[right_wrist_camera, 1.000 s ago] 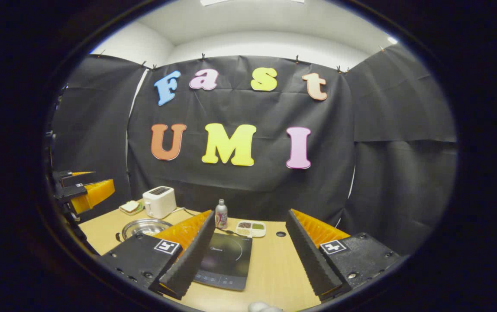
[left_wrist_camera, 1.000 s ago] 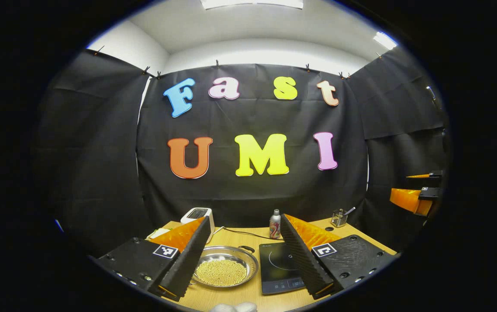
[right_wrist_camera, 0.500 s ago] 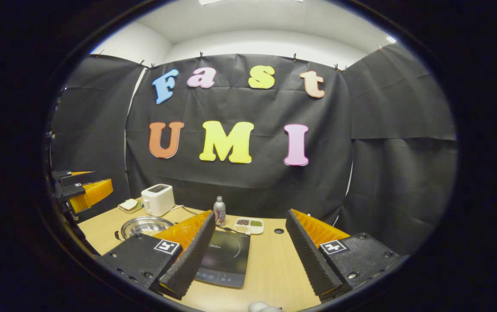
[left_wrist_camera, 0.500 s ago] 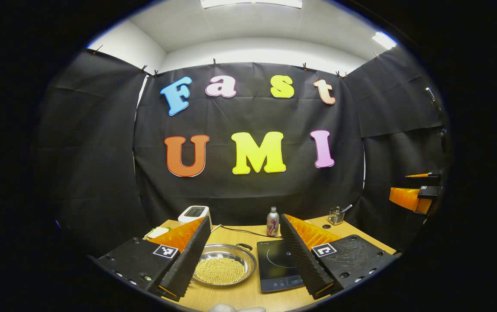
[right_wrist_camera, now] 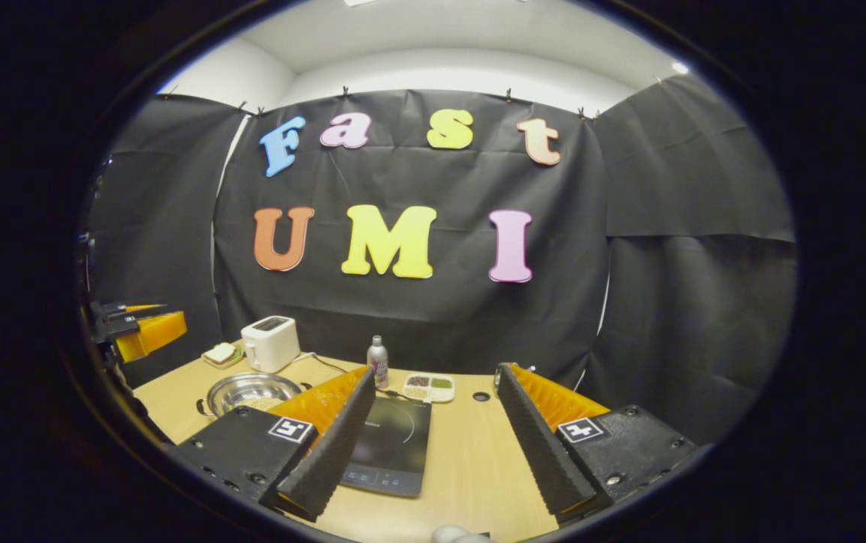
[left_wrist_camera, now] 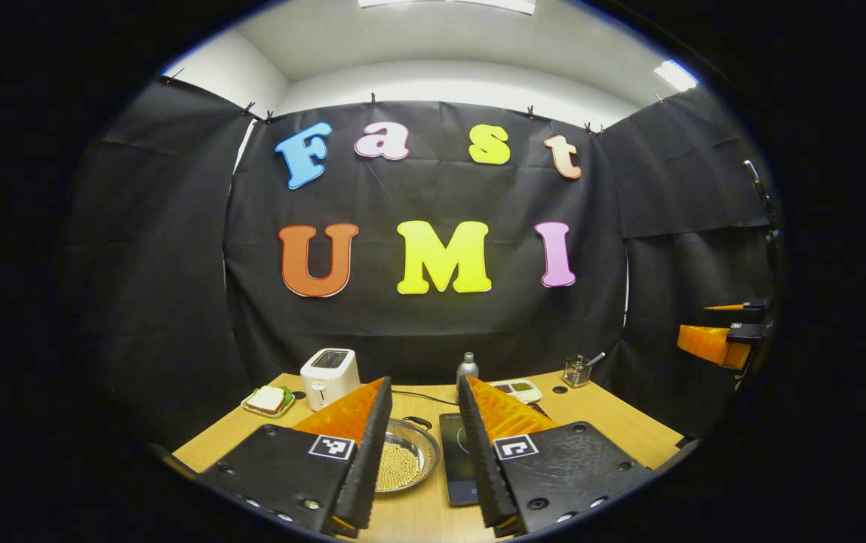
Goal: First push the handle of the pot to place it horizontally, then grasp the pot with both hands and set it on the induction cooktop.
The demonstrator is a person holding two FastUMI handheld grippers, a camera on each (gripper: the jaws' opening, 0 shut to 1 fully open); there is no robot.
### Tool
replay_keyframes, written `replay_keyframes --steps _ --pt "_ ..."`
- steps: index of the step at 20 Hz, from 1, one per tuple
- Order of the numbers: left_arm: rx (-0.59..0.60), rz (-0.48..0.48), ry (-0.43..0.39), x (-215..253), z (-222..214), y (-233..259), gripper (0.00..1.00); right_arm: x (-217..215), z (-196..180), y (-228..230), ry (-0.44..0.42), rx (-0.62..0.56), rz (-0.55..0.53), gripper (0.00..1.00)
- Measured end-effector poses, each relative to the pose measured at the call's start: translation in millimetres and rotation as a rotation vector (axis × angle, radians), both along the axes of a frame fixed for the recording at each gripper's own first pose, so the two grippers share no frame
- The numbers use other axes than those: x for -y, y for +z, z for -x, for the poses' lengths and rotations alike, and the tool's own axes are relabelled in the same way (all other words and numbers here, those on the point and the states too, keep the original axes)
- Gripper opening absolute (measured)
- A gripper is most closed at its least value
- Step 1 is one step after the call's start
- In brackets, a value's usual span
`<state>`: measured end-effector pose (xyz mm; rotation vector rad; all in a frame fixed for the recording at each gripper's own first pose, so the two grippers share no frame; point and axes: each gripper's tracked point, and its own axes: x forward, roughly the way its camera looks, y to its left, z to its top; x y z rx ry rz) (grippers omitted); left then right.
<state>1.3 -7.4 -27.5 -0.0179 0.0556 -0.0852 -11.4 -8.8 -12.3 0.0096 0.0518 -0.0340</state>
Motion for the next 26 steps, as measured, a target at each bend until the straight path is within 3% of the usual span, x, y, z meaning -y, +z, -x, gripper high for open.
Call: replay_keyframes --steps 1,4,11,17,25,26 --pt "-0.009 -0.009 0.006 -4 0 -4 0.29 0 2 0 0.002 -0.002 0.002 1.0" --pt "-0.079 0.011 0.006 -7 -2 -27 0.0 -8 -5 -5 0.019 -0.018 0.006 1.0" --pt "-0.4 0.083 -0.04 -11 -1 -135 0.0 -16 -12 -20 0.043 -0.056 -0.001 1.0" --pt "-0.698 -0.002 -0.003 -53 16 -236 0.0 -12 -15 -42 0.027 -0.098 -0.032 1.0" --pt "-0.892 -0.076 -0.017 -85 -4 -289 0.0 -3 -19 -65 -0.015 -0.149 -0.062 1.0" --pt "-0.921 -0.075 -0.018 -89 -7 -294 0.1 -2 -19 -65 -0.02 -0.149 -0.065 1.0"
